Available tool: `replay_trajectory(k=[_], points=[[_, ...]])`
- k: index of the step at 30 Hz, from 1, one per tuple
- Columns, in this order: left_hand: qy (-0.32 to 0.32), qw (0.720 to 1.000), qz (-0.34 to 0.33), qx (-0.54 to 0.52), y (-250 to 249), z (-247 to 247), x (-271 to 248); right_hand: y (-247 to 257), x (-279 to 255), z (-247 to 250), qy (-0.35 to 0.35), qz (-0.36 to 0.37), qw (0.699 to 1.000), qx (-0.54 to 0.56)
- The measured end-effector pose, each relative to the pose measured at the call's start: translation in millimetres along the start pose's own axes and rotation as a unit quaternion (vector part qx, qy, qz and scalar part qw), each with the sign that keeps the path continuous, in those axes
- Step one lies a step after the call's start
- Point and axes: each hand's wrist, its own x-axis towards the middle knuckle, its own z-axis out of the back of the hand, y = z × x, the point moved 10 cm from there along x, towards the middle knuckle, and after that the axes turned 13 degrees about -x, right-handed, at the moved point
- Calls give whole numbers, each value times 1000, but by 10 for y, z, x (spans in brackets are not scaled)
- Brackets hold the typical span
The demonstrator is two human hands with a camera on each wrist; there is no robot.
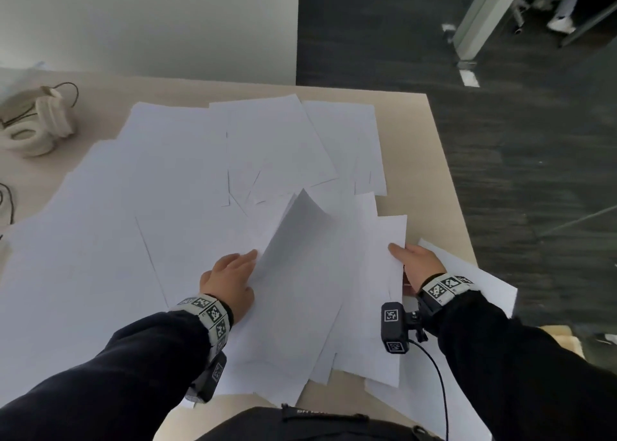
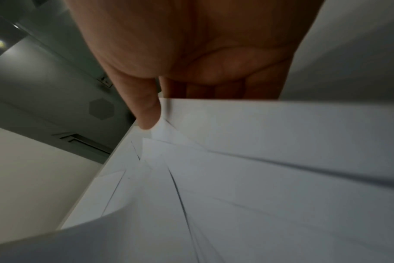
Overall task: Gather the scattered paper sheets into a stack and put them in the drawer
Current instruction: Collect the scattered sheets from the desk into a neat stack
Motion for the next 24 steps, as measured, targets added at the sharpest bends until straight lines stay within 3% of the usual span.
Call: replay_trajectory(k=[7, 12, 18, 21, 24], points=[[-8, 999, 20, -34, -77, -90, -48, -113, 65, -309, 75, -9, 997, -20], [-53, 987, 54, -143, -182, -151, -58, -38, 14, -408, 82, 24, 996, 37], [-20, 996, 18, -88, -413, -252, -103, -78, 62, -397, 61, 39, 997, -16], [-72, 986, 51, -142, -239, -54, -96, -139, 91, -297, 43, 31, 998, 24], [-130, 959, 106, -229, 7, 158, -39, -260, 138, -177, 26, 2, 997, 74]])
